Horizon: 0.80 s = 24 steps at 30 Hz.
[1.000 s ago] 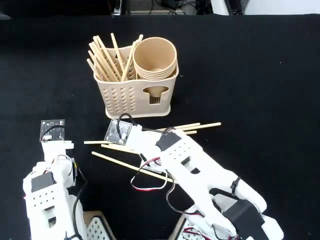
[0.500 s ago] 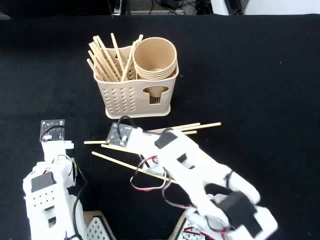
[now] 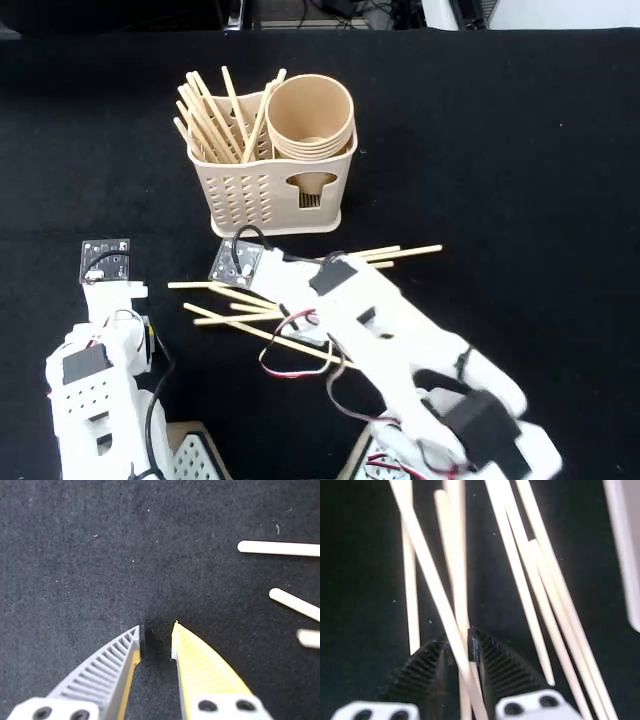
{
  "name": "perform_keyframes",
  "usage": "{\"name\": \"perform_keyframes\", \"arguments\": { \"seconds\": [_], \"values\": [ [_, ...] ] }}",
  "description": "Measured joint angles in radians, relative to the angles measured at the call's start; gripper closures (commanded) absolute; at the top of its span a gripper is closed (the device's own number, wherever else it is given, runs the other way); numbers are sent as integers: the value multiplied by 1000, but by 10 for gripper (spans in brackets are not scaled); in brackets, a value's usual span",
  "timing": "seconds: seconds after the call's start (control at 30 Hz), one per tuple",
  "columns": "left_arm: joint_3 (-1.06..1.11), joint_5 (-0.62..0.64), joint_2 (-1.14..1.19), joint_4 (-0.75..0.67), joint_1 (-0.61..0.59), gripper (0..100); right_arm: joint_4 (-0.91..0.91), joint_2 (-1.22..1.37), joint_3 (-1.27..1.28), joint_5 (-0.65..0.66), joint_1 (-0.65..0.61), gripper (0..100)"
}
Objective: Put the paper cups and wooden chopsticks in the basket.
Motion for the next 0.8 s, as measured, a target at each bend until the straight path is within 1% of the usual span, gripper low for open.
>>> {"name": "perform_keyframes", "arguments": {
  "seconds": [0.17, 0.37, 0.47, 0.63, 0.8],
  "values": [
    [0, 0, 0, 0, 0, 877, 91, -150, 2, 0, 0, 984],
    [0, 0, 0, 0, 0, 877, 106, -209, 5, 0, 0, 981],
    [0, 0, 0, 0, 0, 877, 106, -183, 6, 6, 0, 963],
    [0, 0, 0, 0, 0, 877, 106, -71, 20, 11, 0, 835],
    [0, 0, 0, 0, 0, 877, 72, 14, 20, 11, 0, 841]
  ]
}}
